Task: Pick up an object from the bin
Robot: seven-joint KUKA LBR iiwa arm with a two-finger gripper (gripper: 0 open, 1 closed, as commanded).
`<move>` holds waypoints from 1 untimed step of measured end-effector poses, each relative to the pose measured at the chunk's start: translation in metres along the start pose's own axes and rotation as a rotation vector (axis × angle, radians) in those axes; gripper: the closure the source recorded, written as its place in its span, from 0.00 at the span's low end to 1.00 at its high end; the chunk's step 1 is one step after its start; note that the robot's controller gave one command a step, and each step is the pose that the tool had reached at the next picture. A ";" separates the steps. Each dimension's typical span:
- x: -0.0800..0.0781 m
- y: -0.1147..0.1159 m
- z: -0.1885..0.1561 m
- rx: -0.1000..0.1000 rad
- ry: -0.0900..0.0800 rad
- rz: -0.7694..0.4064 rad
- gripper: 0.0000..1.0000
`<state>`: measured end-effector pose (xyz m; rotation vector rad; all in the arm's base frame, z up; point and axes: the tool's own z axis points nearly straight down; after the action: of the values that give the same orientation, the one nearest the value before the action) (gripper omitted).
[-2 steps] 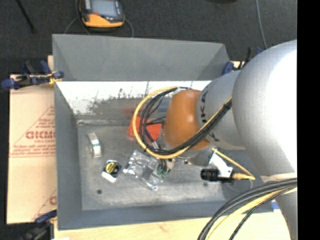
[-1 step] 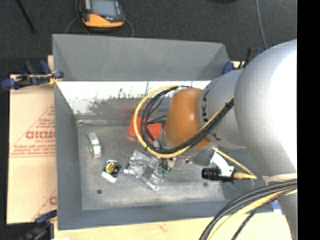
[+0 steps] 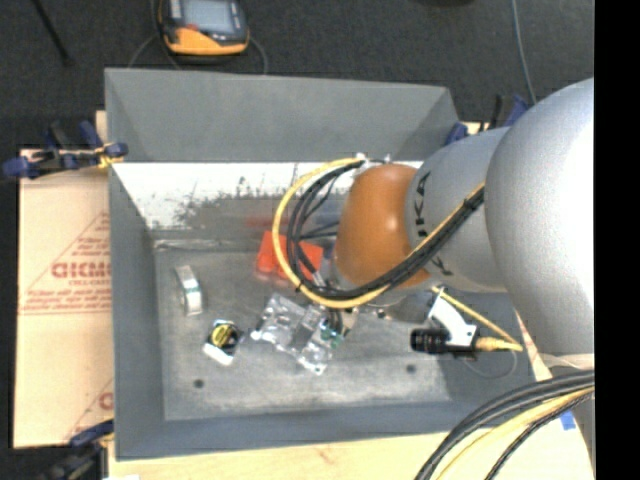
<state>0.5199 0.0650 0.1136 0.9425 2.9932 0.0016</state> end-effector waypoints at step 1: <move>0.000 -0.001 0.000 0.001 0.000 0.001 1.00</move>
Offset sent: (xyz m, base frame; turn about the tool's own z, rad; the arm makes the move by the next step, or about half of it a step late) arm -0.0002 0.0000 0.0015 0.0000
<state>0.5197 0.0642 0.1139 0.9447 2.9927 0.0007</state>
